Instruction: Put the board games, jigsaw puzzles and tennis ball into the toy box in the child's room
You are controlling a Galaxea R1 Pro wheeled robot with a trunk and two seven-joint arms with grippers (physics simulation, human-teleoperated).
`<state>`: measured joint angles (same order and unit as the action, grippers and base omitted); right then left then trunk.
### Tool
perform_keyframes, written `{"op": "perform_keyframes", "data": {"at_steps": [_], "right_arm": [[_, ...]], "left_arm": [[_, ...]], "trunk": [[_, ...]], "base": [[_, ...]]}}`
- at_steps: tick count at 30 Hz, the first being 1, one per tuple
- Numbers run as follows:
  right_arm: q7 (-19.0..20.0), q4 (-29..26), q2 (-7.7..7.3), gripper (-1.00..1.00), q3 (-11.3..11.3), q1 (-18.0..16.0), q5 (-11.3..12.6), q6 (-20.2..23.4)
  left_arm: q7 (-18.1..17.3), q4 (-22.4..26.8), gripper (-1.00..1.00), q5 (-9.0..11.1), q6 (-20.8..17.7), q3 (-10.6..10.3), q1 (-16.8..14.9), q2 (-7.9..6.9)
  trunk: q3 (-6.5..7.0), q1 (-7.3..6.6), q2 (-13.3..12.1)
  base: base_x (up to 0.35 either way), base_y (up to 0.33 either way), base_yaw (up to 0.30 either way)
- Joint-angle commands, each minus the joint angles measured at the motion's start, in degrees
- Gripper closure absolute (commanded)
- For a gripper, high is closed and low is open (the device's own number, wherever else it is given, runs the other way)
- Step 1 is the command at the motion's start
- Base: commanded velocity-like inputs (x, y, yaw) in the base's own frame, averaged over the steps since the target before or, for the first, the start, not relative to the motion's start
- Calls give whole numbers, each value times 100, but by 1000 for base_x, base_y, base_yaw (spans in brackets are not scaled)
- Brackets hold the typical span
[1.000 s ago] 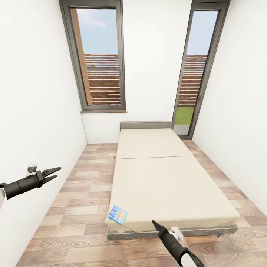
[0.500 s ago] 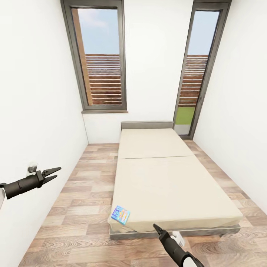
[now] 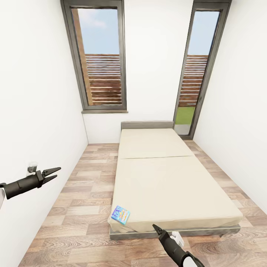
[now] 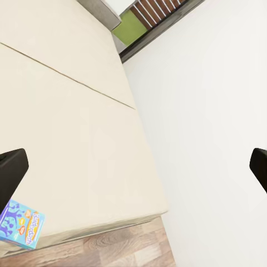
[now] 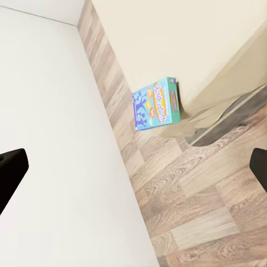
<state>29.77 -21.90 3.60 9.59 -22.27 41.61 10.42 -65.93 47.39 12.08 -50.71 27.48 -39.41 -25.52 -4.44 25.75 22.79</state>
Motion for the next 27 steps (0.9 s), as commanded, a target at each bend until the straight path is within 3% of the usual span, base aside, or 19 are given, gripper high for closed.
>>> {"op": "perform_keyframes", "data": {"at_steps": [1,18,27], "right_arm": [[17,-1,3,-100,32,-4,52,57],[-23,89,8,-100,34,-5,33,-30],[-32,298,11,-100,26,-10,30,-528]], "left_arm": [[-10,-2,-100,14,-35,3,-6,-2],[-17,-2,-100,14,-35,-4,-6,3],[-15,-2,-100,17,-35,-6,-6,3]], "trunk": [[-13,4,13],[-300,355,655],[-462,553,1015]], "base": [[0,0,0],[0,0,0],[0,0,0]]}}
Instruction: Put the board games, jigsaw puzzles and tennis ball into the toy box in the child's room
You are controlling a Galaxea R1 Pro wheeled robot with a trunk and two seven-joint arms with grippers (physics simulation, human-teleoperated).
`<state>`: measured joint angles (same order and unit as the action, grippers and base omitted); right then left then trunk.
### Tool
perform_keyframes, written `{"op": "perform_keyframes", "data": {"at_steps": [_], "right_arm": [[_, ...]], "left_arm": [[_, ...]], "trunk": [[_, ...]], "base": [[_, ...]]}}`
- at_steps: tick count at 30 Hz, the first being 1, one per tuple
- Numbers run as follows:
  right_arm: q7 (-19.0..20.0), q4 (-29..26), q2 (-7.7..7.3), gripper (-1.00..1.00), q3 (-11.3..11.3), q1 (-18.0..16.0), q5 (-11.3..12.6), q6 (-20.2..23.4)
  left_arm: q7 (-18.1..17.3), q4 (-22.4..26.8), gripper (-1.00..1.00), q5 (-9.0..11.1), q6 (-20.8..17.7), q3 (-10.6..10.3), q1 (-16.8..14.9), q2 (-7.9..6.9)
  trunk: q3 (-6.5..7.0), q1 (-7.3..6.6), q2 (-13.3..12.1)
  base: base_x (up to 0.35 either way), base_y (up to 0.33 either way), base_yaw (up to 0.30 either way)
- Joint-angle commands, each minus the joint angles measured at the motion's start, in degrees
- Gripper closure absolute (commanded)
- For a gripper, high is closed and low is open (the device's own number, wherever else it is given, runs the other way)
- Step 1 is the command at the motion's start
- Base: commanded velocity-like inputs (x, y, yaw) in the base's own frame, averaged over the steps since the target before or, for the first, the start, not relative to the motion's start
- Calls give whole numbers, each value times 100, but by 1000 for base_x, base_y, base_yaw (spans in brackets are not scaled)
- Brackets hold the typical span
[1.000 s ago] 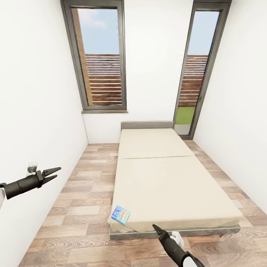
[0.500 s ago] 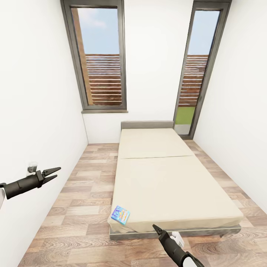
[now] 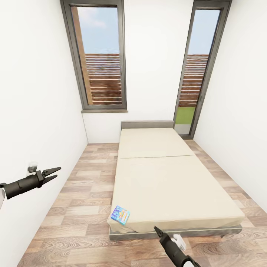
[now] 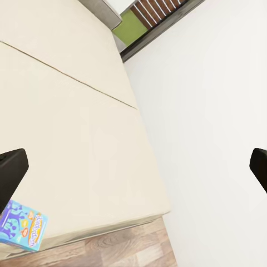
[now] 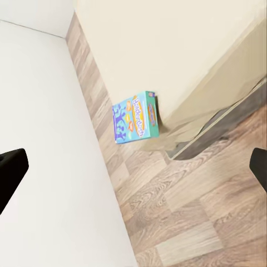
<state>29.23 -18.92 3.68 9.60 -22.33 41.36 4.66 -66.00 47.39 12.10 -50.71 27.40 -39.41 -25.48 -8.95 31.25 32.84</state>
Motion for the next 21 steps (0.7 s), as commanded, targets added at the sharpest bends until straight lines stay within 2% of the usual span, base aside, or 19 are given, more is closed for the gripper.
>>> {"op": "perform_keyframes", "data": {"at_steps": [1,21], "right_arm": [[22,26,2,-100,25,-5,56,18],[22,73,1,-100,24,-8,47,-21]], "left_arm": [[-5,-2,-100,14,-36,3,-5,-1],[16,-2,-100,15,-36,2,-5,-1]], "trunk": [[-29,25,51],[-388,464,853]], "base": [[0,0,0],[0,0,0]]}}
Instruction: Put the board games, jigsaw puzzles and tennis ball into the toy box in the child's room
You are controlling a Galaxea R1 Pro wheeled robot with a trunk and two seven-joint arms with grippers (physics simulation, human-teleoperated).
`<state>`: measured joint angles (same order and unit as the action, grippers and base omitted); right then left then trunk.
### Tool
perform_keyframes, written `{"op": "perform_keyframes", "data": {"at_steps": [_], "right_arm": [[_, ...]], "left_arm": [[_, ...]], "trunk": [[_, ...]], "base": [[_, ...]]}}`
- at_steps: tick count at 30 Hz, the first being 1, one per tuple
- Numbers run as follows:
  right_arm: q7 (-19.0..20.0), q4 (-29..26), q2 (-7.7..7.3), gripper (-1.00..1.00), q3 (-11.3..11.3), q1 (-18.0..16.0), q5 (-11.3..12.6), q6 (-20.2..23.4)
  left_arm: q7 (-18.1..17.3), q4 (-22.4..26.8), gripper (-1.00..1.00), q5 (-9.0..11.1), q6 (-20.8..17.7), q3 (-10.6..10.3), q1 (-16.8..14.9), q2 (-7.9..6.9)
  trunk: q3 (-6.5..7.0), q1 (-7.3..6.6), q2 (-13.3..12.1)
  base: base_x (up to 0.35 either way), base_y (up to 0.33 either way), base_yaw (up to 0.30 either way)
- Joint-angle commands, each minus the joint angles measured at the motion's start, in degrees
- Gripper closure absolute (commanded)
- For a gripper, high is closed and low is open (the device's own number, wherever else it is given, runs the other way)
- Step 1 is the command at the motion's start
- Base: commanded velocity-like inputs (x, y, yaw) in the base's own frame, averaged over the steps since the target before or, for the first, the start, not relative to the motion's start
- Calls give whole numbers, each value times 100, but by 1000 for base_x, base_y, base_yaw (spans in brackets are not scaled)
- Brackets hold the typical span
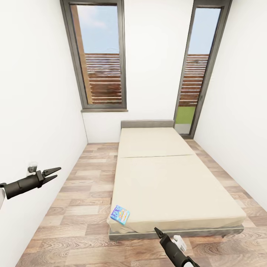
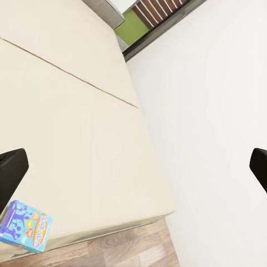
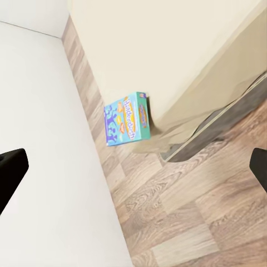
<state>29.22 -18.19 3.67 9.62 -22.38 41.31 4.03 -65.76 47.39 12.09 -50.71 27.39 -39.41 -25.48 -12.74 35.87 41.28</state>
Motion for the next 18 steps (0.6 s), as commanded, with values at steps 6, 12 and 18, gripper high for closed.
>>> {"op": "perform_keyframes", "data": {"at_steps": [6,12,18], "right_arm": [[22,0,1,-100,21,-3,53,43],[22,0,2,-100,15,-3,53,37],[22,0,3,-100,14,-3,46,30]], "left_arm": [[-7,-2,-100,18,-36,3,-5,-1],[-14,-2,-100,14,-36,3,-5,-1],[-8,-2,-100,20,-36,0,-5,-1]], "trunk": [[-117,134,249],[-225,265,490],[-332,397,731]], "base": [[0,0,0],[0,0,0],[0,0,0]]}}
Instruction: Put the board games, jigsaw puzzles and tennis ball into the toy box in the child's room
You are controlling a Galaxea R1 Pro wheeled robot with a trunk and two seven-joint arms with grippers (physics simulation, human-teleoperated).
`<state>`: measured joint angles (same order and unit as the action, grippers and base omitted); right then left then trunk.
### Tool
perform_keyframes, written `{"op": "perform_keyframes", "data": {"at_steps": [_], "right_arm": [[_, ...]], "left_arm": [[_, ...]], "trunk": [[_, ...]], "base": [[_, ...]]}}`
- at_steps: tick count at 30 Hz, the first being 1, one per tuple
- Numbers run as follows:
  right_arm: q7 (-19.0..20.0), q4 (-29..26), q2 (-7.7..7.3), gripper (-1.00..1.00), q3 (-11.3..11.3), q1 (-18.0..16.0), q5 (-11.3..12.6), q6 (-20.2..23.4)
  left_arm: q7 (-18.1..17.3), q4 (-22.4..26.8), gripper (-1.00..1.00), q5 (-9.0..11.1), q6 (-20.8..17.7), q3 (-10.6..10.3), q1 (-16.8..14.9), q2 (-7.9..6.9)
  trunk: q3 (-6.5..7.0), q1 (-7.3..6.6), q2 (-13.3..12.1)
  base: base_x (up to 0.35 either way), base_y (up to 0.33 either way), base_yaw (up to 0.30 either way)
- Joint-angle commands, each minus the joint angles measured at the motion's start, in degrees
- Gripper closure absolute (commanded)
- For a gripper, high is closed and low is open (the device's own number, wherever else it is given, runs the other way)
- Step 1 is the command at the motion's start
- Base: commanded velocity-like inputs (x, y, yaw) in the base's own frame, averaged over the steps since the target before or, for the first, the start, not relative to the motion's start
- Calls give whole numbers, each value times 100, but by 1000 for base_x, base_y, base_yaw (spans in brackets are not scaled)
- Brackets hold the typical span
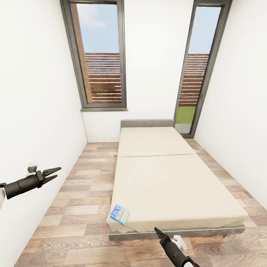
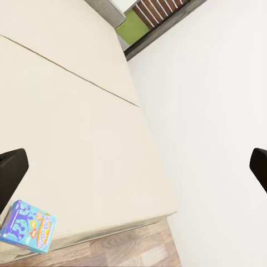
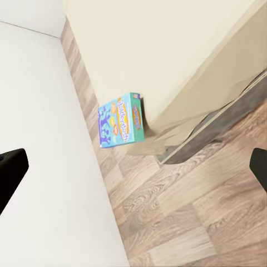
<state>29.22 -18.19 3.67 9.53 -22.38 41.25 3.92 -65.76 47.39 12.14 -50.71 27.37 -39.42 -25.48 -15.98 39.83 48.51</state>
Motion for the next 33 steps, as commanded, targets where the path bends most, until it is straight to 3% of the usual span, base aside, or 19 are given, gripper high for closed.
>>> {"op": "perform_keyframes", "data": {"at_steps": [1,33], "right_arm": [[23,0,3,-100,22,-3,52,41],[23,0,-3,-100,22,-3,41,40]], "left_arm": [[-8,-2,-100,15,-35,2,-5,-1],[-7,-2,-100,13,-35,-3,-5,-1]], "trunk": [[-26,23,47],[-601,726,1331]], "base": [[0,0,0],[0,0,0]]}}
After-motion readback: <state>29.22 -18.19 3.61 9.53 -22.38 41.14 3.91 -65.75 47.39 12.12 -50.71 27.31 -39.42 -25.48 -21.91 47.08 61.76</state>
